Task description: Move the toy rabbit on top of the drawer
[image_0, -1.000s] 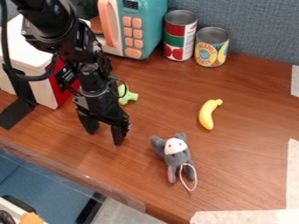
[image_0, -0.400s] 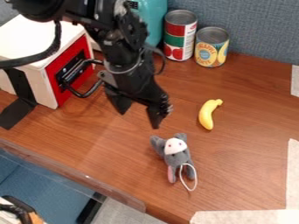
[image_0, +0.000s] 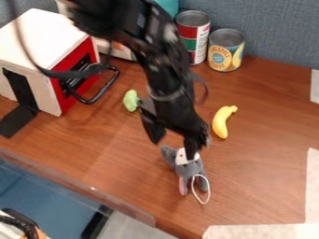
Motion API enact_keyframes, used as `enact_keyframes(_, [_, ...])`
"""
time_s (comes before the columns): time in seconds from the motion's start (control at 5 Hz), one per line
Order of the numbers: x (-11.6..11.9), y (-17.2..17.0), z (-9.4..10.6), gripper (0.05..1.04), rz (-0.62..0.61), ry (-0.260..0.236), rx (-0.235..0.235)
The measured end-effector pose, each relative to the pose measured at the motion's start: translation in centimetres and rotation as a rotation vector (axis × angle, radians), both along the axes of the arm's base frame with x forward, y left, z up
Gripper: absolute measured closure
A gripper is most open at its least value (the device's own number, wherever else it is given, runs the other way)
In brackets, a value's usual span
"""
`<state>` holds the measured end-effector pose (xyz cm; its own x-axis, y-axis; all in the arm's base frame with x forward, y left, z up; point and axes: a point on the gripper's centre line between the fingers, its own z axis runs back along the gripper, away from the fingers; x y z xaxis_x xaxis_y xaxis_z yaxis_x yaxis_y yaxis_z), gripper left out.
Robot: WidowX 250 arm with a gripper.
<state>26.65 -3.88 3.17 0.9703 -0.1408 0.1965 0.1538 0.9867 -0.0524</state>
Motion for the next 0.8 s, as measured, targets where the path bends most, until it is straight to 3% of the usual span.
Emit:
enact_keyframes(0.2, [0.6, -0.5, -3.2, 0.083, -0.02, 0.08, 0.035])
enact_keyframes(0.4, [1.4, -0.8, -3.9, 0.114, -0.044, 0.089, 0.056])
enact_keyframes(0.6, [1.0, -0.6, -3.9, 0.285, -0.034, 0.072, 0.06])
enact_keyframes(0.8, [0.5, 1.4, -1.8, 0.419, 0.025, 0.029, 0.06])
